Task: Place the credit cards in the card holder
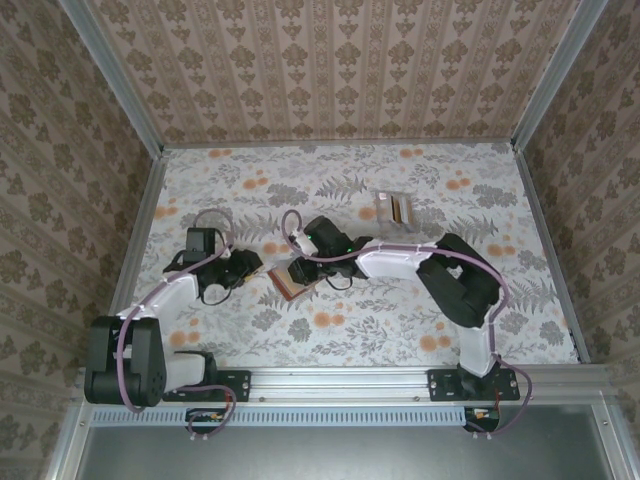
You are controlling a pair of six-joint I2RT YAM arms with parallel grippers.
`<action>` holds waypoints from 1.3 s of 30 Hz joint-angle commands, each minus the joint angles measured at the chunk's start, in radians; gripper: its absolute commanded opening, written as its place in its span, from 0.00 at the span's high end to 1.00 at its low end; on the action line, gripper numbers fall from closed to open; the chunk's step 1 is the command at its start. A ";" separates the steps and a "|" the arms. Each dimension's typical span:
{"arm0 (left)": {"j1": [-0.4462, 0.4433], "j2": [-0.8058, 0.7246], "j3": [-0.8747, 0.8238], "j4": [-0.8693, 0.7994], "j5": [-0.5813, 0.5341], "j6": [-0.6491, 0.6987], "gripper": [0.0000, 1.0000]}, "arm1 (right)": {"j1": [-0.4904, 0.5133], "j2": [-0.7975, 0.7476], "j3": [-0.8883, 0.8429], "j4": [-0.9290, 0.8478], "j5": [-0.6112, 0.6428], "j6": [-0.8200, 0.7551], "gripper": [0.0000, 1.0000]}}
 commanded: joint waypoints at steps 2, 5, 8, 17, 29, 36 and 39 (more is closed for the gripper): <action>0.014 -0.024 -0.002 -0.029 0.002 0.031 0.71 | 0.045 0.090 0.081 -0.181 0.018 -0.024 0.84; 0.012 -0.019 -0.003 -0.036 0.009 0.049 0.71 | 0.065 0.065 0.084 -0.215 0.064 -0.037 0.85; 0.013 -0.017 -0.005 -0.052 -0.005 0.064 0.71 | 0.064 -0.004 0.079 -0.206 0.059 -0.029 0.80; 0.013 -0.003 -0.014 -0.036 -0.029 0.062 0.68 | 0.060 0.031 0.072 -0.089 0.036 -0.022 0.78; -0.161 0.009 -0.058 -0.050 -0.109 0.017 0.64 | -0.040 -0.179 -0.026 -0.094 0.128 -0.036 0.65; -0.245 0.075 -0.042 -0.047 -0.171 -0.014 0.66 | -0.224 -0.323 0.068 -0.345 0.386 -0.172 0.52; -0.264 0.084 -0.039 -0.064 -0.202 -0.018 0.68 | -0.310 -0.322 0.113 -0.436 0.451 -0.172 0.48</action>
